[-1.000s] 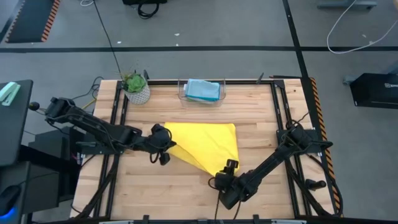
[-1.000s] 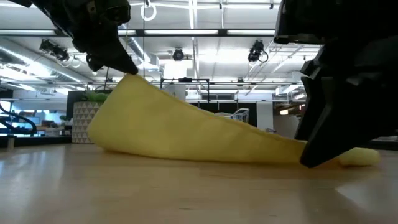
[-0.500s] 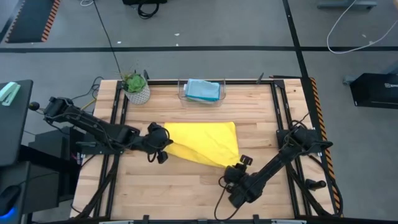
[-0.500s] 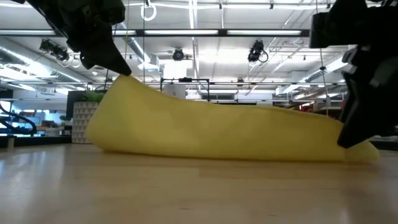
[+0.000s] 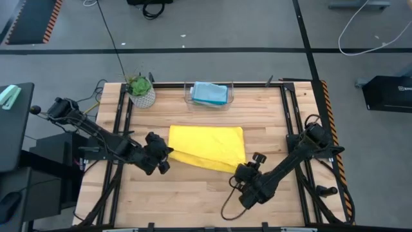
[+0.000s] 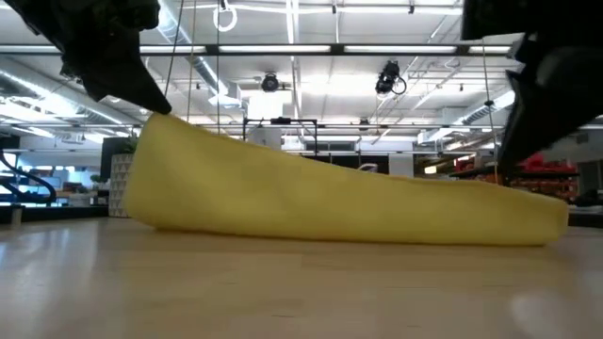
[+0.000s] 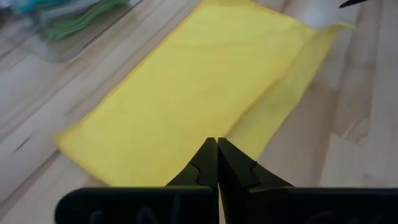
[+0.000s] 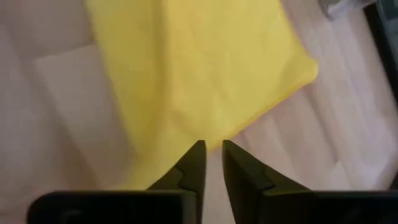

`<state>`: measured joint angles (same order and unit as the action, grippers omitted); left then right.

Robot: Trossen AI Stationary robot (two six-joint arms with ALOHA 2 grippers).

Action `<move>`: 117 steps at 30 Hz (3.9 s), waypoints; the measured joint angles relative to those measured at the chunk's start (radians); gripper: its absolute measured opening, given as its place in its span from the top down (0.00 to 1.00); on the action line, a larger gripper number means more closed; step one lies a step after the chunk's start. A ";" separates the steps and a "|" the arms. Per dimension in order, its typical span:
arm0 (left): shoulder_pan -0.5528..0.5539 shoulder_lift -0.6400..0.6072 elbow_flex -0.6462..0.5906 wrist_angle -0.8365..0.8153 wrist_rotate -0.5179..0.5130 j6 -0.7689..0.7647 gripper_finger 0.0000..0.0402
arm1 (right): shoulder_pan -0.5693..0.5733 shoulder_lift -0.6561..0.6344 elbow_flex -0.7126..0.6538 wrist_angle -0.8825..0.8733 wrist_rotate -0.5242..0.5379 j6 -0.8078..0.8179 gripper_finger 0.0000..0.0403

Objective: Fold microfiber towels
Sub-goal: Fold the yellow microfiber cloth

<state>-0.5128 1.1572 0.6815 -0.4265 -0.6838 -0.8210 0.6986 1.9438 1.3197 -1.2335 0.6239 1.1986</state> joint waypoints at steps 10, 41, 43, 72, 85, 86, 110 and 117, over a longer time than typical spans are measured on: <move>-0.077 0.000 0.000 -0.105 -0.056 -0.144 0.99 | -0.049 -0.257 -0.201 0.396 -0.129 -0.204 0.96; 0.076 0.100 -0.002 -0.218 -0.075 -0.200 0.99 | 0.067 0.080 -0.137 0.517 0.155 -0.399 0.43; 0.079 0.100 -0.002 -0.217 -0.072 -0.192 0.99 | 0.065 0.082 -0.137 0.517 0.196 -0.406 0.45; 0.089 0.090 -0.002 -0.293 -0.150 -0.151 0.99 | -0.118 -0.174 -0.213 0.322 0.206 -0.253 0.98; 0.268 0.101 -0.002 -0.335 -0.243 -0.020 0.99 | -0.405 -0.441 -0.558 0.766 0.138 -0.573 0.98; 0.280 0.106 -0.002 -0.326 -0.244 -0.003 0.99 | -0.424 -0.444 -0.569 0.794 0.133 -0.596 0.98; 0.597 0.237 -0.189 0.352 0.001 0.513 1.00 | -0.580 -0.408 -0.606 0.841 0.132 -0.683 0.98; 0.643 0.237 -0.249 0.476 -0.001 0.536 0.95 | -0.619 -0.409 -0.606 0.867 0.115 -0.698 0.97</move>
<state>0.1307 1.3941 0.4324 0.0491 -0.6846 -0.2852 0.0797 1.5352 0.7139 -0.3666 0.7388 0.5005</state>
